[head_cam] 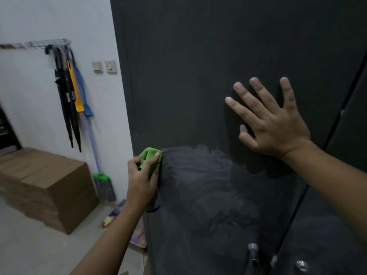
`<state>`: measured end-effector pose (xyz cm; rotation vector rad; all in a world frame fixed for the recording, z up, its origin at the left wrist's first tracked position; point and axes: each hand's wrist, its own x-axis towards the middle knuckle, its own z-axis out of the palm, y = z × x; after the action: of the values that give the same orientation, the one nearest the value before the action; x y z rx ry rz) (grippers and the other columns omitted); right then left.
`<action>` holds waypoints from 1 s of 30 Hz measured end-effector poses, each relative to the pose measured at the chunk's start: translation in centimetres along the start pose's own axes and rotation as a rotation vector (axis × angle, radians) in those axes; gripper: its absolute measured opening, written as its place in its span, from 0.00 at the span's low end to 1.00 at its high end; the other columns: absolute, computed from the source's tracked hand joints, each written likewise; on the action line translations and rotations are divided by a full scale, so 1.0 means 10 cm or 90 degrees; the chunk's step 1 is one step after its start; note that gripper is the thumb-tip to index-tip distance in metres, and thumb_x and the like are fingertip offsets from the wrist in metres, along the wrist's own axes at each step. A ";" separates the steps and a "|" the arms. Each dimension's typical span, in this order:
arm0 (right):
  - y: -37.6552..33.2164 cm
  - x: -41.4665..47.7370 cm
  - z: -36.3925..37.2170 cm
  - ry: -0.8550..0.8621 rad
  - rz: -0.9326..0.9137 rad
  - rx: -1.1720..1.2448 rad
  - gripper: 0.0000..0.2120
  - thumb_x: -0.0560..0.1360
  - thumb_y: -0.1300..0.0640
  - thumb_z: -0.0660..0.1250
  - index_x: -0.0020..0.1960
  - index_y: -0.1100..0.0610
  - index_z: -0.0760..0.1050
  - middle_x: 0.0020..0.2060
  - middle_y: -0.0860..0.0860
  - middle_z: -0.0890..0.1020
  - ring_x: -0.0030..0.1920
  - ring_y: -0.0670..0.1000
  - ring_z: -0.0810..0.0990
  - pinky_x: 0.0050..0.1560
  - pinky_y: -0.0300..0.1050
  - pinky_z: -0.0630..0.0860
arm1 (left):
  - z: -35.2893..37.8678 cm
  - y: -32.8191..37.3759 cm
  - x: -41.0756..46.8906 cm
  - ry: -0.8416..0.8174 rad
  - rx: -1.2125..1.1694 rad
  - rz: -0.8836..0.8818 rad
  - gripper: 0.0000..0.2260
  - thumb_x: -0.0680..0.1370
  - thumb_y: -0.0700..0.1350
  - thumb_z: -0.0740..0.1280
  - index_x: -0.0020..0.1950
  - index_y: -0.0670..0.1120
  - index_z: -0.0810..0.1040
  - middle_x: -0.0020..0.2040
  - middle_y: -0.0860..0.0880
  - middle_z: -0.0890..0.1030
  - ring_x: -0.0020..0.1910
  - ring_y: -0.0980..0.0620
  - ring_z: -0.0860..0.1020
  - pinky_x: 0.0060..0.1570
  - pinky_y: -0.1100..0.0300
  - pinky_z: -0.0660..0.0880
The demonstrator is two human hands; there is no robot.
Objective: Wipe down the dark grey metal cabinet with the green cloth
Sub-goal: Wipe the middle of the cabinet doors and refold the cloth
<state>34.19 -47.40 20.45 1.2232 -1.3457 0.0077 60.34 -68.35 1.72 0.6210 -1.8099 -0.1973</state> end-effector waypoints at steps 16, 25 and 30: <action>0.00 -0.02 0.01 0.014 0.004 0.021 0.32 0.79 0.46 0.52 0.82 0.51 0.55 0.82 0.53 0.54 0.81 0.59 0.52 0.75 0.71 0.46 | 0.04 -0.09 -0.27 0.059 -0.019 -0.237 0.14 0.80 0.42 0.66 0.66 0.42 0.77 0.57 0.42 0.71 0.52 0.50 0.71 0.56 0.47 0.75; -0.01 -0.03 0.03 0.025 0.006 0.013 0.31 0.79 0.46 0.53 0.82 0.51 0.57 0.81 0.53 0.56 0.81 0.58 0.54 0.76 0.71 0.48 | -0.11 0.18 0.62 0.178 -0.045 -0.214 0.15 0.83 0.47 0.63 0.69 0.48 0.76 0.54 0.45 0.68 0.48 0.52 0.70 0.50 0.71 0.66; -0.01 -0.03 0.03 0.028 0.004 0.015 0.31 0.79 0.46 0.52 0.82 0.51 0.57 0.81 0.54 0.55 0.81 0.58 0.53 0.75 0.71 0.49 | 0.03 0.06 0.21 0.156 -0.027 -0.191 0.18 0.82 0.41 0.64 0.72 0.46 0.73 0.53 0.45 0.67 0.49 0.55 0.67 0.54 0.68 0.66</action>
<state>33.93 -47.48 20.07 1.2313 -1.3147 0.0546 59.46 -68.95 3.67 0.8474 -1.4689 -0.3449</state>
